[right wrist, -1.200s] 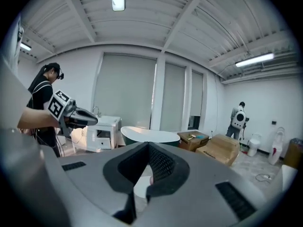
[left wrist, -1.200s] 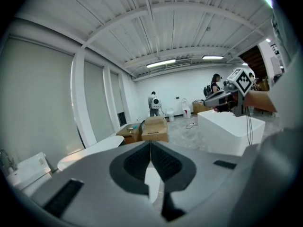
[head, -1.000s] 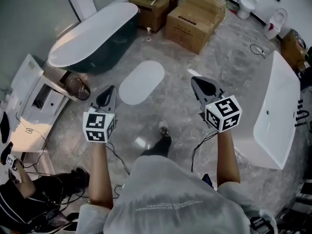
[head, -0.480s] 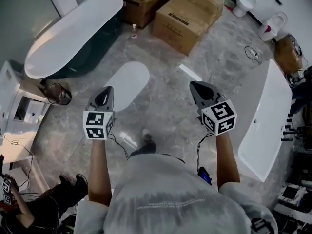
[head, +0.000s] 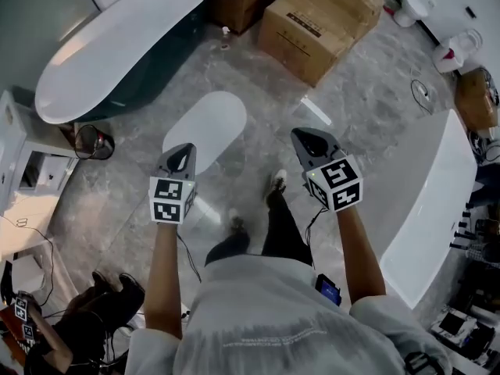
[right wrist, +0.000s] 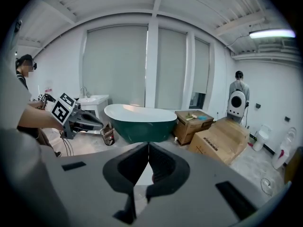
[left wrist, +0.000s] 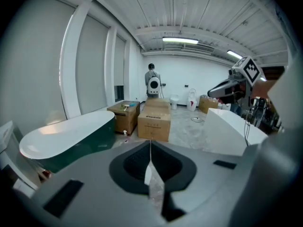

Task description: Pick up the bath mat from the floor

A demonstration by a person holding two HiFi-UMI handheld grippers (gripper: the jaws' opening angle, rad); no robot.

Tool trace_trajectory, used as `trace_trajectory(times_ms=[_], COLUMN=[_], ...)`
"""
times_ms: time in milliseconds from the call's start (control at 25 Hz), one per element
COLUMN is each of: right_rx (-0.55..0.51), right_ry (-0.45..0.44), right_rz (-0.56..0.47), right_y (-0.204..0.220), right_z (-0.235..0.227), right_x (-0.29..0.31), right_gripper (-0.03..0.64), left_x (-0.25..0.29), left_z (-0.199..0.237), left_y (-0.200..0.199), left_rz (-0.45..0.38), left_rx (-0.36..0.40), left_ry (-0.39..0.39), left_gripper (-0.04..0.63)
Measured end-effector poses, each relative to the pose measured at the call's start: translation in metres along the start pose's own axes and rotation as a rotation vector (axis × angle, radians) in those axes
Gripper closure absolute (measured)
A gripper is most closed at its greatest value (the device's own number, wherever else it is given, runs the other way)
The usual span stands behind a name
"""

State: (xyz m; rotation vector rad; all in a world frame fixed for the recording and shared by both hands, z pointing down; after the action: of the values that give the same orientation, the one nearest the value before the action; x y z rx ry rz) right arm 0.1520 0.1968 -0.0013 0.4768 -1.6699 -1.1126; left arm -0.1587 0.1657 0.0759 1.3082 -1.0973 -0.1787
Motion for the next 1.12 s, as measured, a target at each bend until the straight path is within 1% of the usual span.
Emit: trace_trajectory(times_ms=[80, 160, 320, 480, 600, 720, 840, 920, 960, 1040, 1120], right_rx=[-0.008, 0.018, 0.108, 0.181, 0.198, 0.225, 0.261, 0.277, 0.285, 0.295, 0.309], right_ry=[-0.028, -0.045, -0.077, -0.104, -0.147, -0.189, -0.207, -0.212, -0.216, -0.219, -0.211], right_rz=[0.023, 0.031, 0.102, 0.204, 0.282, 0.347, 0.366, 0.369, 0.374, 0.392, 0.410], right_y=[0.011, 0.025, 0.070, 0.120, 0.155, 0.190, 0.217, 0.233, 0.242, 0.263, 0.285], right_z=[-0.010, -0.027, -0.064, -0.093, -0.106, -0.109, -0.112, -0.112, -0.112, -0.113, -0.118], right_x=[0.028, 0.060, 0.128, 0.194, 0.241, 0.287, 0.331, 0.359, 0.373, 0.395, 0.412], right_gripper=[0.601, 0.601, 0.601, 0.601, 0.601, 0.601, 0.601, 0.601, 0.601, 0.601, 0.601], left_x=[0.027, 0.063, 0.124, 0.178, 0.213, 0.251, 0.294, 0.319, 0.330, 0.349, 0.366], left_z=[0.000, 0.002, -0.003, 0.000, -0.002, -0.006, -0.011, -0.014, -0.017, -0.025, -0.034], left_y=[0.016, 0.037, 0.091, 0.132, 0.159, 0.184, 0.207, 0.227, 0.238, 0.260, 0.279], left_rz=[0.033, 0.061, 0.140, 0.237, 0.282, 0.284, 0.285, 0.318, 0.343, 0.397, 0.432], left_rx=[-0.013, -0.041, -0.172, -0.265, -0.349, -0.405, -0.410, -0.395, -0.388, -0.385, -0.382], left_ry=[0.008, 0.006, 0.004, -0.016, -0.053, -0.044, -0.023, -0.008, 0.004, 0.034, 0.055], left_gripper=[0.577, 0.577, 0.577, 0.577, 0.577, 0.577, 0.574, 0.569, 0.554, 0.467, 0.465])
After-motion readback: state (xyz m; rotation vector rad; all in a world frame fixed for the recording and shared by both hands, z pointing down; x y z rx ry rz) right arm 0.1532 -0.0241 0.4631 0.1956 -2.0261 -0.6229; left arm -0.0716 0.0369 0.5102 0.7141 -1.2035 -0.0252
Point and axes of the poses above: the fingertips, and each gripper's own axes: x forward along the fingers, z to its left, y out of its underside, the point moved 9 cm from there along -x, backward along the fingers, and after that the axes turned 8 degrees about x, right-handed, at the moved point
